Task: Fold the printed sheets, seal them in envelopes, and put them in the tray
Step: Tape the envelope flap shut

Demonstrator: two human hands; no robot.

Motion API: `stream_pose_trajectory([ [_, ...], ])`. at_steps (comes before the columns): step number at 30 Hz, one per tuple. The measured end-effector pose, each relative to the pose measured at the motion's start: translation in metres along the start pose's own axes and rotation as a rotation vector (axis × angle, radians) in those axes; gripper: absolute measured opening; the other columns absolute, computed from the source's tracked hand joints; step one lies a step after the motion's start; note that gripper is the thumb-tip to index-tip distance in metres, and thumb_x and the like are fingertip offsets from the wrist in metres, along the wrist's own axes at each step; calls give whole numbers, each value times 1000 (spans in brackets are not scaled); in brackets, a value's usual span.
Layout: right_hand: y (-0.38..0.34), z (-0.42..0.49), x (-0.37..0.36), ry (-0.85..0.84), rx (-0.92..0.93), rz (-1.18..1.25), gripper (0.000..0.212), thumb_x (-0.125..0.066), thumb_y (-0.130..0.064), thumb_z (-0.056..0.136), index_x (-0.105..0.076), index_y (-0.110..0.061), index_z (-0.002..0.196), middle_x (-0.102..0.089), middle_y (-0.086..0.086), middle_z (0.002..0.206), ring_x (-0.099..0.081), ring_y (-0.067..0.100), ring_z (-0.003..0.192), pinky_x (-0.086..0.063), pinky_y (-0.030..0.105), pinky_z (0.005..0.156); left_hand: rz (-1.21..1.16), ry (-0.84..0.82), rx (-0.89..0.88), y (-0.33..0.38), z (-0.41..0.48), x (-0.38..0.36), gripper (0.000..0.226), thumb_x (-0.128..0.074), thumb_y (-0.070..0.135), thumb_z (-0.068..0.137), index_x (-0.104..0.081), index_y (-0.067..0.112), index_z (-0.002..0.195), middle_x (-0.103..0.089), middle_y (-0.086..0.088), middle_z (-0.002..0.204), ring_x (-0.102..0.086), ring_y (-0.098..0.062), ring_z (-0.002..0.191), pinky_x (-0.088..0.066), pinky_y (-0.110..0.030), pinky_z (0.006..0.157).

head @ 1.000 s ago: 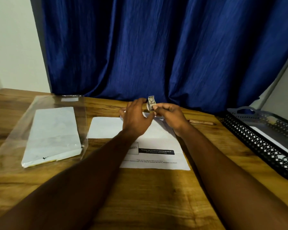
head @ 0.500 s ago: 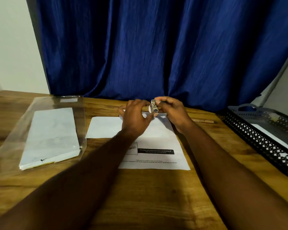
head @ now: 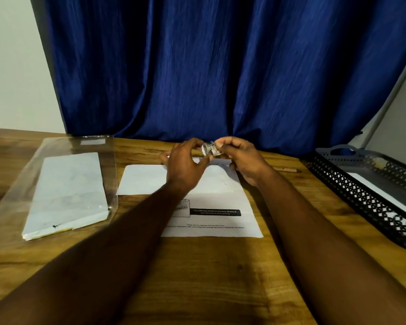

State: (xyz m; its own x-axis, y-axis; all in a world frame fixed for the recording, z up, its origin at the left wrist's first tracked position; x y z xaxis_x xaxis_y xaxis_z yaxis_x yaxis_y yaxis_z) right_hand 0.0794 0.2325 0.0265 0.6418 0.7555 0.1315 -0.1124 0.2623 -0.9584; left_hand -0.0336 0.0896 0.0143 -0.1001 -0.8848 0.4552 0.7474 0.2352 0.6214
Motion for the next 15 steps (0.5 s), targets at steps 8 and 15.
stream_pose_trajectory([
  [8, -2, -3, -14, 3, 46, 65, 18, -67, -6, 102, -75, 3, 115, -80, 16, 102, -79, 19, 91, -62, 29, 80, -249, -88, 27, -2, 0, -8, 39, -90, 32, 82, -65, 30, 112, -71, 14, 95, -68, -6, 89, -62, -43, 82],
  [15, 2, 32, 31, 238, 76, -367, 11, -73, -12, 99, -82, -19, 98, -81, -5, 97, -76, 11, 95, -62, 38, 98, -74, -125, 41, -1, -4, -14, 43, -77, 53, 89, -58, 34, 123, -66, 15, 93, -64, -10, 96, -48, -51, 100],
])
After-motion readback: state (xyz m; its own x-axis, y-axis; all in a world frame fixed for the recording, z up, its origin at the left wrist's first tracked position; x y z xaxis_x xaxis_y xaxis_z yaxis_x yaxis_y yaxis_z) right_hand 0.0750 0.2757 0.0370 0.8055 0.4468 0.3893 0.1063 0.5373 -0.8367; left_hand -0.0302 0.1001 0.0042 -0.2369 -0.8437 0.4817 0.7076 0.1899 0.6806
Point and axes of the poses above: each hand's wrist, its own z-axis towards the middle knuckle, its own x-axis out of the back of the hand, y = z × x, the point moved 9 cm from there along z, towards the middle knuckle
